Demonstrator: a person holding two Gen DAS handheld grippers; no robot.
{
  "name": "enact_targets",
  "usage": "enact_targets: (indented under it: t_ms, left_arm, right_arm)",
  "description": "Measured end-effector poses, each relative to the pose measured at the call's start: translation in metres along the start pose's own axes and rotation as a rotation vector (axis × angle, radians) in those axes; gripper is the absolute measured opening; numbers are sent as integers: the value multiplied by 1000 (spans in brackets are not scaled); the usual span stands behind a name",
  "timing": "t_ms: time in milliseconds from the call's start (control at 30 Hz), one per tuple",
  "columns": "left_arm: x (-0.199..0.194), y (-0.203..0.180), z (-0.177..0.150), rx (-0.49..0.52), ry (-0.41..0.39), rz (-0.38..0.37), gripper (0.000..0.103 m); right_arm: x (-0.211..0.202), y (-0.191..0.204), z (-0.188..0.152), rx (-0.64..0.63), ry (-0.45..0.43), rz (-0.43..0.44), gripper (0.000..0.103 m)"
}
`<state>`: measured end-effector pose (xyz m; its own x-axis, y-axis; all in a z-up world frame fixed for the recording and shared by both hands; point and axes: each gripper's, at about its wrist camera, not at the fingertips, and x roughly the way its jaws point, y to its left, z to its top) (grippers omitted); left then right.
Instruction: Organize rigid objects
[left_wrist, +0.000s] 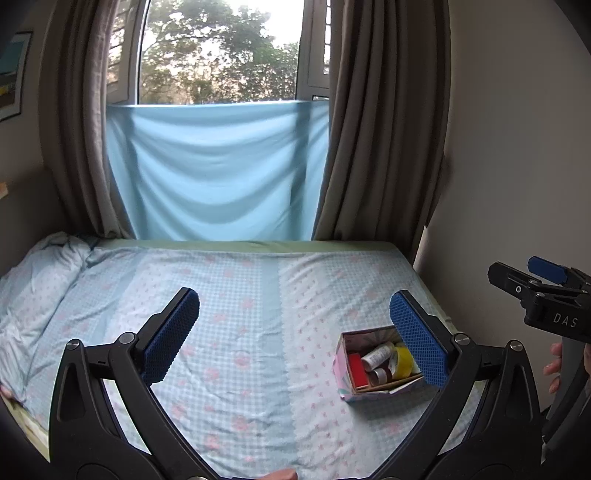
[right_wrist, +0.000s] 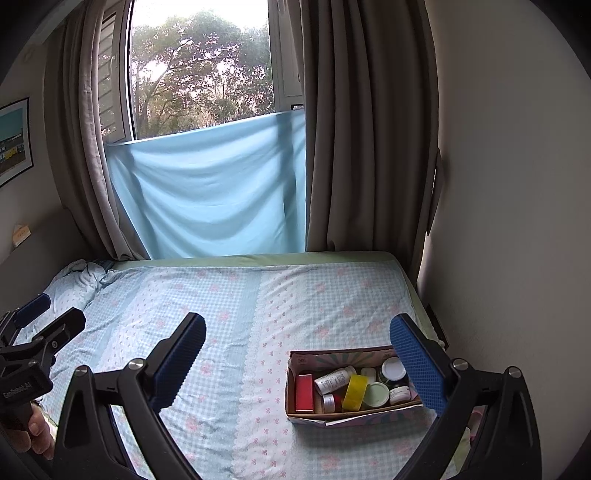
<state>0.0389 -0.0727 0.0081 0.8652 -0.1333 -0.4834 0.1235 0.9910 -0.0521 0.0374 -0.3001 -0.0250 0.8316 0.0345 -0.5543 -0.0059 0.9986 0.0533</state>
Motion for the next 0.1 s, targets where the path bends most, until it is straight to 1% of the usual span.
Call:
enact_targets:
  t_ms: [100]
  left_arm:
    - [3, 1, 0, 6, -7, 10, 103]
  right_arm:
    - [7, 3, 1, 4, 12, -4, 100]
